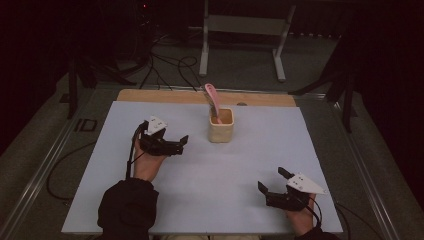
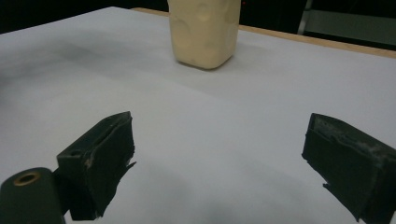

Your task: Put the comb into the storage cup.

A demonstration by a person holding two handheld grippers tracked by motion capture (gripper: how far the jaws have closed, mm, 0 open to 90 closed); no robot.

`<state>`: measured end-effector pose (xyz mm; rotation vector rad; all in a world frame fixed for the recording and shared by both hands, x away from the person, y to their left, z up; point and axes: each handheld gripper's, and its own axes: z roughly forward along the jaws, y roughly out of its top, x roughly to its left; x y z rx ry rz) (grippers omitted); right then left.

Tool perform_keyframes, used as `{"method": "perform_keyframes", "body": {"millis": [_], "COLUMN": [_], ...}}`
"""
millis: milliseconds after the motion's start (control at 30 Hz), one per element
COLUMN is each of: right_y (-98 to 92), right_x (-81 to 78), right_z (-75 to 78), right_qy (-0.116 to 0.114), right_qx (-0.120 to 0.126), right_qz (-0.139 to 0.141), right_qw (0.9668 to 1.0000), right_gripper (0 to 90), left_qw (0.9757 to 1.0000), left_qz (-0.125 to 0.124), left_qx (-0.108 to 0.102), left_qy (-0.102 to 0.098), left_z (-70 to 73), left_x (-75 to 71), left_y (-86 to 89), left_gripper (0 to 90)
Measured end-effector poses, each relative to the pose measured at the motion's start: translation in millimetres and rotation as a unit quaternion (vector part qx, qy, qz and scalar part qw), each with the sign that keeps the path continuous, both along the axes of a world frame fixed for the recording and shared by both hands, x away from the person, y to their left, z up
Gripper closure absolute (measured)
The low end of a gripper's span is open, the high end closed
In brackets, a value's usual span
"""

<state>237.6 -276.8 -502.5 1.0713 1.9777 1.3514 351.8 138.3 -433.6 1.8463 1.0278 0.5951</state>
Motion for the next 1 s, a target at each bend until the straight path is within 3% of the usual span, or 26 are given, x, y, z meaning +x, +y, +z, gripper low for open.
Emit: {"method": "perform_keyframes", "body": {"millis": [567, 1000], "right_y": [2.6, 3.6], "right_x": [-0.6, -0.6], "right_z": [0.0, -0.6], "right_qy": [0.000, 0.002], "right_qx": [-0.002, -0.003], "right_qz": [0.001, -0.001], "right_qw": [1.0000, 1.0000], "right_gripper": [8.7, 8.7], "left_qw": [0.9999, 0.9999], "left_qz": [0.009, 0.008], "left_qx": [-0.007, -0.004], "left_qy": [0.003, 0.008], "left_z": [-11.3, -28.3], "left_x": [-28.1, -55.0], "left_y": [31.2, 52.0], "left_gripper": [0.1, 0.1]}}
